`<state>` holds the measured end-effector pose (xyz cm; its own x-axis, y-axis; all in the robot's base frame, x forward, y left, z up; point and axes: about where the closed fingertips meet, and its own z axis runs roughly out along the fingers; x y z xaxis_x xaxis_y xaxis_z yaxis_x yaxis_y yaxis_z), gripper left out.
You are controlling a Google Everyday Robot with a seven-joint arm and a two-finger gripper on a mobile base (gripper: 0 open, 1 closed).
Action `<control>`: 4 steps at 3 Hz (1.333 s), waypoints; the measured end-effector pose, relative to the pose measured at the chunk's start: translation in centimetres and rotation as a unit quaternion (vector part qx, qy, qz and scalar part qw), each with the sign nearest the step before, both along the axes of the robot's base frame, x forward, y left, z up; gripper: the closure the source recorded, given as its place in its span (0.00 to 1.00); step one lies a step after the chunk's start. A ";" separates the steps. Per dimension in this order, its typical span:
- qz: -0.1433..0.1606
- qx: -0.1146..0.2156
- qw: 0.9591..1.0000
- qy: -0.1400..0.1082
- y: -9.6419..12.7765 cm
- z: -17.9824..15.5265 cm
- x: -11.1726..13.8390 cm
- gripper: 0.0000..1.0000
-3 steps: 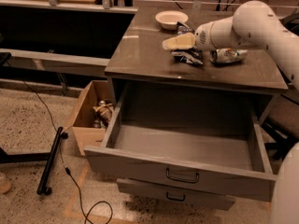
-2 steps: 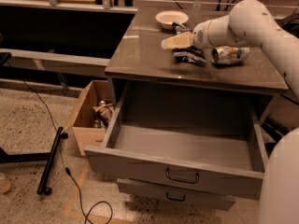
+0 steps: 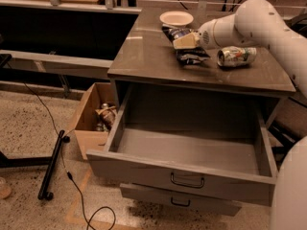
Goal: Place blue chip bag into top drawer
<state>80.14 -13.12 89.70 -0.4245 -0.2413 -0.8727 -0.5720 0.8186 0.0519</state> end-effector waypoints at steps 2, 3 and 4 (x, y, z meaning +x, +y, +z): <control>0.026 0.010 0.999 -0.022 -1.7 0.7 -4.8 0.95; 0.083 0.012 0.995 -0.051 -1.6 2.4 -10.8 1.00; 0.131 -0.012 0.989 -0.064 -1.7 2.6 -20.0 1.00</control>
Offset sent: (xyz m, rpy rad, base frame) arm -0.1043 -0.0230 0.0314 -0.0316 -0.2124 0.2402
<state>60.16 -14.82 92.28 -0.2310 -0.3492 -0.9081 -0.7656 0.6412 -0.0518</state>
